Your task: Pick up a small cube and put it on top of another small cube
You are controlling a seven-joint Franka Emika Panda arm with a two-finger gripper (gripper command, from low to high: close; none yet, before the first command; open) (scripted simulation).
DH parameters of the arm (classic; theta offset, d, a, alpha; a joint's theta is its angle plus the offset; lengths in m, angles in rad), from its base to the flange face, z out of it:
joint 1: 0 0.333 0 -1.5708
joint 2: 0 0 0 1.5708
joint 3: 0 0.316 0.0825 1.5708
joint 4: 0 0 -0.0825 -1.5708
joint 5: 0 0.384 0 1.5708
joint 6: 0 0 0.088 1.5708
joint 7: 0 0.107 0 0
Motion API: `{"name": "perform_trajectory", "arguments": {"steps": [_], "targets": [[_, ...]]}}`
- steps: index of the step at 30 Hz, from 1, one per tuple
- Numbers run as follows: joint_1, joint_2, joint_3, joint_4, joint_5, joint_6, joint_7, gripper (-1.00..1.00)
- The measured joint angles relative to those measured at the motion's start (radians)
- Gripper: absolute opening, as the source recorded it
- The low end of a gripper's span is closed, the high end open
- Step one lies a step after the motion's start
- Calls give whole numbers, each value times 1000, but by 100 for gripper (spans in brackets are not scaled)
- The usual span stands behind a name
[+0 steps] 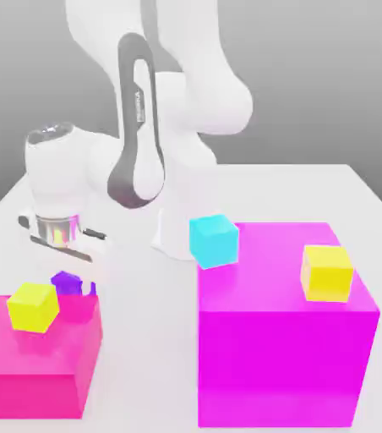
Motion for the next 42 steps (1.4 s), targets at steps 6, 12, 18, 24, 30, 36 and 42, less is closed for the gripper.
{"name": "perform_trajectory", "arguments": {"steps": [6, 12, 18, 24, 30, 36, 42], "targets": [[-4, -101, -13, -10, -6, -100, -27, -100], [-26, 25, -50, 171, 284, -222, -448, -100], [-132, 165, -45, 376, 375, -347, -747, -100], [-98, 126, -19, 502, 349, -468, -682, -100], [11, -1, 35, 500, 308, -547, -400, -100], [89, -127, 99, 494, 275, -627, -118, -100], [130, -250, 203, 490, 260, -709, 153, -100]]}}
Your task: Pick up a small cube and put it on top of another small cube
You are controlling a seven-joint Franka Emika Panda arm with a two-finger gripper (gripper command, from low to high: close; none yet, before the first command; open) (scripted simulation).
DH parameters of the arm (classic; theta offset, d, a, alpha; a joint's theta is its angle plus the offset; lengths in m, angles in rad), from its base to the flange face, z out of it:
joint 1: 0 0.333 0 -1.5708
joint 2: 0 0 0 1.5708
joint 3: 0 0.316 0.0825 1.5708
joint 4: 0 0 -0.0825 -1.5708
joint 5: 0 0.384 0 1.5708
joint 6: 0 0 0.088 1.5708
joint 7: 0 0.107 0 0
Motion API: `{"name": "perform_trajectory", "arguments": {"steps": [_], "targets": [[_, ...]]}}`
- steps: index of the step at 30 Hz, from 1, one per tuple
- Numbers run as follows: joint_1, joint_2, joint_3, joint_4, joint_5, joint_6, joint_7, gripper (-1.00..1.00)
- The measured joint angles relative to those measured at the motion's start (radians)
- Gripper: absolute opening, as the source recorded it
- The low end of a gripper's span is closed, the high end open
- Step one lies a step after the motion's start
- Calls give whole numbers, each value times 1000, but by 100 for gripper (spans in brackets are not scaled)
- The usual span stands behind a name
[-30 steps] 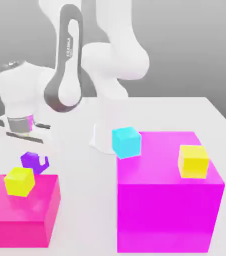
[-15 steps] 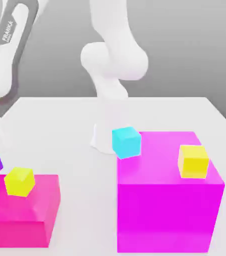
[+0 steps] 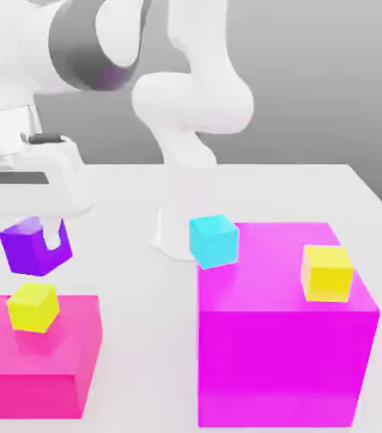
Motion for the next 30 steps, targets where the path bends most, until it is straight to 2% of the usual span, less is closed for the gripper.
{"name": "perform_trajectory", "arguments": {"steps": [8, 22, 26, 27, 30], "targets": [[42, -163, 157, -6, 10, -115, 337, -100], [35, -373, 378, -74, 24, -307, 897, -100], [39, -346, 426, -159, 46, -191, 933, -100], [39, -333, 435, -182, 51, -154, 934, 100], [39, -333, 435, -182, 51, -154, 934, 100]]}}
